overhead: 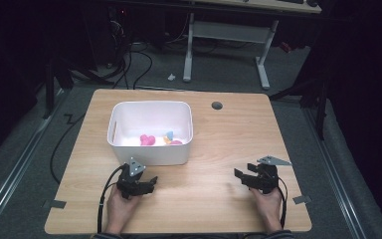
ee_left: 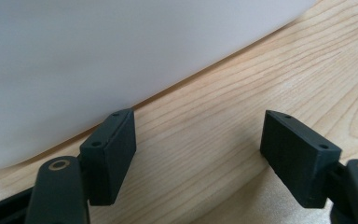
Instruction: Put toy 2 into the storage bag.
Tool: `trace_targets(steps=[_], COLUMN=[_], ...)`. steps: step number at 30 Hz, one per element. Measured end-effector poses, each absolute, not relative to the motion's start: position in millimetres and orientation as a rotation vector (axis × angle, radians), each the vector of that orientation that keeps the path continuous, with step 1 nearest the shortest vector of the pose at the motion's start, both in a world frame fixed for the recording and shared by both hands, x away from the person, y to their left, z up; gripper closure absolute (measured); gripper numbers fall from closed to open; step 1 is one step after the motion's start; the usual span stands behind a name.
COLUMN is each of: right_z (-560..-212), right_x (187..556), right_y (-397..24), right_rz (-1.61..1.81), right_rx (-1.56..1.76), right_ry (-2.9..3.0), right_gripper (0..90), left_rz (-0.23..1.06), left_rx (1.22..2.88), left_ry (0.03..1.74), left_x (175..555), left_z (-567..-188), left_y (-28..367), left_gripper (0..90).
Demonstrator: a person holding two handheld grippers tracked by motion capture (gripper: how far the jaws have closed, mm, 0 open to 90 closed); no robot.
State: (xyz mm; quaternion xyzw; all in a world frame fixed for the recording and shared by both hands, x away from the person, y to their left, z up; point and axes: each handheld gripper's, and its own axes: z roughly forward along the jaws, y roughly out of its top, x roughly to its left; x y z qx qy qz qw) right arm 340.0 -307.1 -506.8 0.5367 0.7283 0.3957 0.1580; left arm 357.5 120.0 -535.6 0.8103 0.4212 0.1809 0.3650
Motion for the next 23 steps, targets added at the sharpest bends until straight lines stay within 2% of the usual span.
trace_targets(steps=[23], right_z=[-531], right_x=[340], right_y=[-282], right_rz=[0.883], right_rx=[1.416], right_ry=[2.103], right_gripper=[30.6], left_rz=[0.465], left_rx=[2.084], left_ry=[1.082], left_x=[357], left_z=[-536], left_y=[120], left_gripper=[26.9])
